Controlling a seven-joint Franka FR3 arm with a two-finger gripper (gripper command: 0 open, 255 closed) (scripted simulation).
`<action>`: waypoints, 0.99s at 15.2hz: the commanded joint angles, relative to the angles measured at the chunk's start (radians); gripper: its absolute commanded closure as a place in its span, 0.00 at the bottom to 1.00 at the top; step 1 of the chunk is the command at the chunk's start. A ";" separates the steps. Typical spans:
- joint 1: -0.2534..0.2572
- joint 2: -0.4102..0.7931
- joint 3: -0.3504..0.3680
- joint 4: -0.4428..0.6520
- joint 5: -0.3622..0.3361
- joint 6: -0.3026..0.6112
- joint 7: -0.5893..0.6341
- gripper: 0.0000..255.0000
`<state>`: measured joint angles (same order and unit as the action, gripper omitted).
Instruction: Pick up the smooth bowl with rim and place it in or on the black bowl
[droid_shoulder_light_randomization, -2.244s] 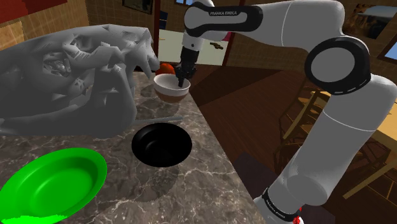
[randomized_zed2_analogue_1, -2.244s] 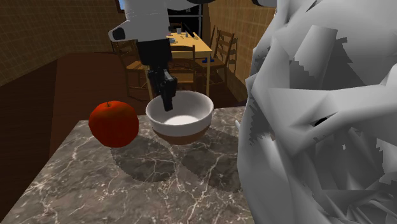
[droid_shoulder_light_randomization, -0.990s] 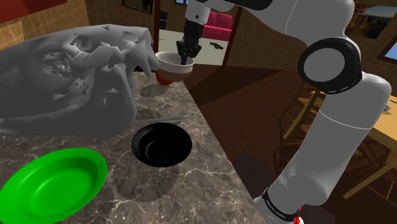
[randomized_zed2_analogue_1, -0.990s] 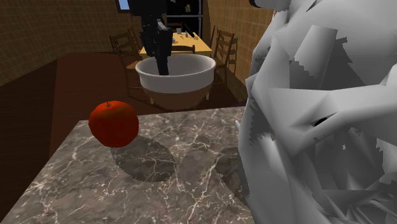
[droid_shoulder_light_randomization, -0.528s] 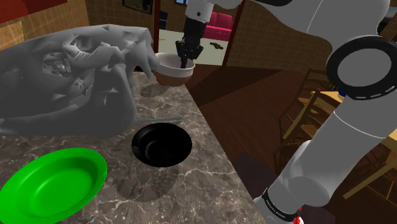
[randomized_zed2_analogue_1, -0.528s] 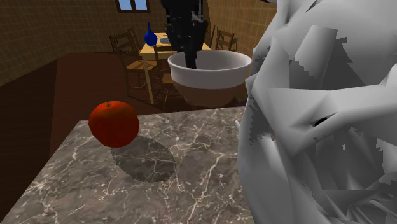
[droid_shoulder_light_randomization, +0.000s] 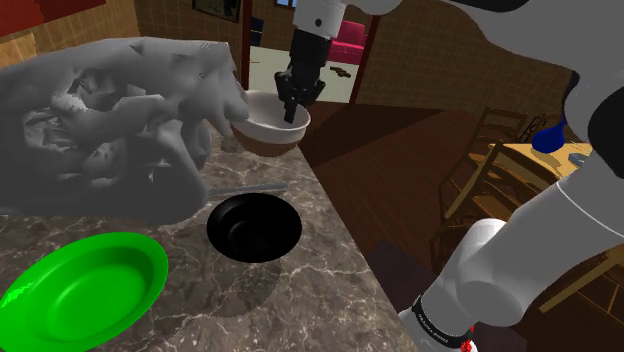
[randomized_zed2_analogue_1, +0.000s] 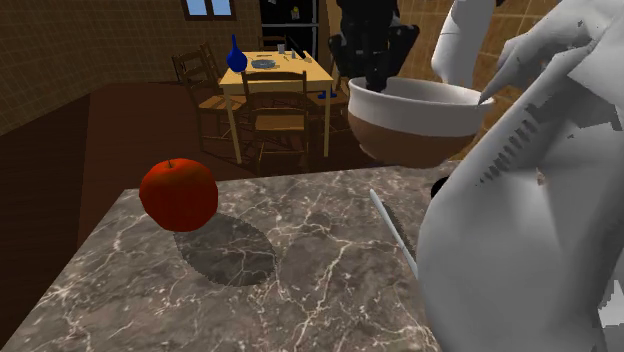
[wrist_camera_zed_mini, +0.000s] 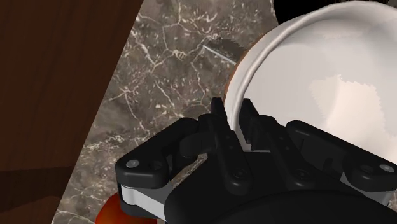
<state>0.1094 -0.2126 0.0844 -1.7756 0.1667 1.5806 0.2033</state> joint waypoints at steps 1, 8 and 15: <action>0.018 -0.048 0.026 -0.048 0.011 0.007 0.039 1.00; 0.074 -0.178 0.116 -0.156 0.054 0.011 0.177 1.00; 0.091 -0.223 0.146 -0.257 0.073 0.074 0.204 1.00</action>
<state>0.2000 -0.4310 0.2298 -2.0147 0.2385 1.6406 0.4094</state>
